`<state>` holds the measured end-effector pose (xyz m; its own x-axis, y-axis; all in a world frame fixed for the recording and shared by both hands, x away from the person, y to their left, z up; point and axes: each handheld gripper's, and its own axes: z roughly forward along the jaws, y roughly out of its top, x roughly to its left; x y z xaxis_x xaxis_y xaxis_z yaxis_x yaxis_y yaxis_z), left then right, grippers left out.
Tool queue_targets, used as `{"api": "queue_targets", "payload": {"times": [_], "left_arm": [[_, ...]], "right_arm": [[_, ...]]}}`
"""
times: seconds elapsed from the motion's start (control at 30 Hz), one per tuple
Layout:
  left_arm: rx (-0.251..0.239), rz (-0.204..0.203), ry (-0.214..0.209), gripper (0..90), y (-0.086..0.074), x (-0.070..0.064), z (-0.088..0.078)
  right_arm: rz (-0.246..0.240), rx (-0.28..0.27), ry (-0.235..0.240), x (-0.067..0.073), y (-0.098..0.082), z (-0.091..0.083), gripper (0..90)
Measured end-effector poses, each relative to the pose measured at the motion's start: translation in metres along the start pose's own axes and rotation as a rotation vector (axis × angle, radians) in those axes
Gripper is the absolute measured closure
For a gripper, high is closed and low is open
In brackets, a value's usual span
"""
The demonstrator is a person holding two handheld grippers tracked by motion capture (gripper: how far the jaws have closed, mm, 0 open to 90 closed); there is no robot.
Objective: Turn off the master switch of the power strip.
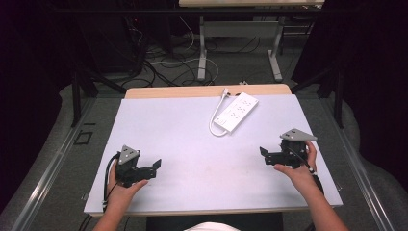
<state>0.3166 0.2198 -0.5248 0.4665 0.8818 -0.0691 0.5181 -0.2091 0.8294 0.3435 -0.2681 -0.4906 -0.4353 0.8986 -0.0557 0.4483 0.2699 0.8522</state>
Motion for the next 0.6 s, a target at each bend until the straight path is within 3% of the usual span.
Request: {"api": "queue_targets", "payload": {"times": [0.43, 0.6], "left_arm": [[0.029, -0.002, -0.010, 11.0, -0.001, -0.001, 0.004], [0.028, 0.010, -0.002, 12.0, -0.002, 0.000, 0.005]], "right_arm": [[-0.062, 0.023, 0.057, 0.013, 0.026, 0.013, 0.0], [-0.096, 0.057, 0.072, 0.022, 0.038, 0.025, 0.0]]}}
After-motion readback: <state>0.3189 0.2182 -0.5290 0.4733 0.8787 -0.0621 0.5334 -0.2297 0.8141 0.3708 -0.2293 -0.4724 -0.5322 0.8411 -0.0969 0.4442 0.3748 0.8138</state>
